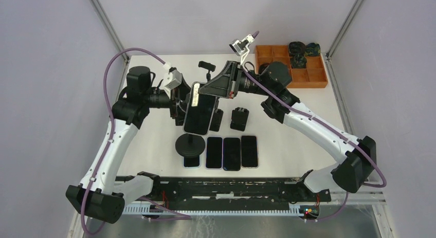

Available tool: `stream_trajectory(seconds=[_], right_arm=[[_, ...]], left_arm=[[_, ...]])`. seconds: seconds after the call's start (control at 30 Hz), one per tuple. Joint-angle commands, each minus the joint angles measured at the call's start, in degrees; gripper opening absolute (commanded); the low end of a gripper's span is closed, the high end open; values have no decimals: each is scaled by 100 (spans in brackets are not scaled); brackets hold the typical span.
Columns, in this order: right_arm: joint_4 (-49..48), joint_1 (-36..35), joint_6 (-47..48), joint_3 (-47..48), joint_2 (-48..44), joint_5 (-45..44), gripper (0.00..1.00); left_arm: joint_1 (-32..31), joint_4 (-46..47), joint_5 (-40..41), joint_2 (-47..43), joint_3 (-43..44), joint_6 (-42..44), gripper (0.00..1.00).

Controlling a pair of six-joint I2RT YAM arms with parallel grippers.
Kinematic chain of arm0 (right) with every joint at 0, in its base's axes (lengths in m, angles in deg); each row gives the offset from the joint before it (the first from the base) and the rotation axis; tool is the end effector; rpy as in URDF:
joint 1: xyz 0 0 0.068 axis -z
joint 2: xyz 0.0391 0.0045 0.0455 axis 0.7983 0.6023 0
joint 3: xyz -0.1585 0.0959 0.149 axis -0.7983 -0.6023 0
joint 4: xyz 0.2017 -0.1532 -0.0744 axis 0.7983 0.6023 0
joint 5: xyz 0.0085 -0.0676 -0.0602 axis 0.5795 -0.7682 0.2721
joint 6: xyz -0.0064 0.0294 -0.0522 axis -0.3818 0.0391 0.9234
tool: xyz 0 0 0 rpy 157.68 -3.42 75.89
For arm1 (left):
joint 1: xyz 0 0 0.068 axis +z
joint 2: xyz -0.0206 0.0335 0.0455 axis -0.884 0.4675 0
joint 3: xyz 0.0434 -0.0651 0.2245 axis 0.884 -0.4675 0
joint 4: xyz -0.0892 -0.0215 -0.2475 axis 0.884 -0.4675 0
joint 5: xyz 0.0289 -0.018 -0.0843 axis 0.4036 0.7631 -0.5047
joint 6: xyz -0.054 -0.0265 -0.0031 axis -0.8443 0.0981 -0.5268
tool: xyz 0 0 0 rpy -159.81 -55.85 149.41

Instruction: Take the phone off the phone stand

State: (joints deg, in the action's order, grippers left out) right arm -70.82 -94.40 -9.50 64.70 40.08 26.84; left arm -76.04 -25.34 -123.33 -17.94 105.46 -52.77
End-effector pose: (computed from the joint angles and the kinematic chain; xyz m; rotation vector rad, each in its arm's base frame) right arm 0.2318 0.2454 0.4107 -0.5224 1.5213 1.9500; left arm 0.2203 -0.0981 0.3677 1.1768 1.4272 -1.1882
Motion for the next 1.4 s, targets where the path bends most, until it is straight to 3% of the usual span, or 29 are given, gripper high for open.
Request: stream_trajectory(seconds=[0.0, 0.2, 0.3, 0.37, 0.43, 0.5, 0.63, 1.0, 1.23, 1.37], right_arm=[[-1514, -97, -442, 402, -110, -473, 0], [-1635, -145, -353, 224, -110, -358, 0], [-1168, -144, 10, 267, -83, -127, 0], [-888, -146, 277, 221, -104, 58, 7], [-756, -141, 532, 118, -148, 258, 25], [-437, -133, 879, 79, -196, 483, 36], [-182, -137, 1273, -121, -333, 735, 47], [-469, -162, 1524, -558, -619, 1296, 58], [-523, -339, 1605, -511, -595, 1289, 39], [-536, -340, 1594, -288, -461, 1202, 43]], left_arm=[[-15, -1165, -557, 42, 236, 1203, 86], [-15, -2988, -658, 324, 722, 2768, 40], [-15, -3393, -651, 355, 921, 3218, 3], [-15, -3608, -620, 331, 994, 3439, 2], [-15, -3715, -595, 285, 1044, 3578, 2], [-15, -3722, -579, 200, 1072, 3593, 2], [-11, -3770, -600, 65, 1090, 3577, 2], [-15, -3861, -658, 52, 1185, 3523, 2], [-15, -3884, -603, 79, 1144, 3502, 2], [-15, -4042, -496, 91, 1037, 3643, 2]])
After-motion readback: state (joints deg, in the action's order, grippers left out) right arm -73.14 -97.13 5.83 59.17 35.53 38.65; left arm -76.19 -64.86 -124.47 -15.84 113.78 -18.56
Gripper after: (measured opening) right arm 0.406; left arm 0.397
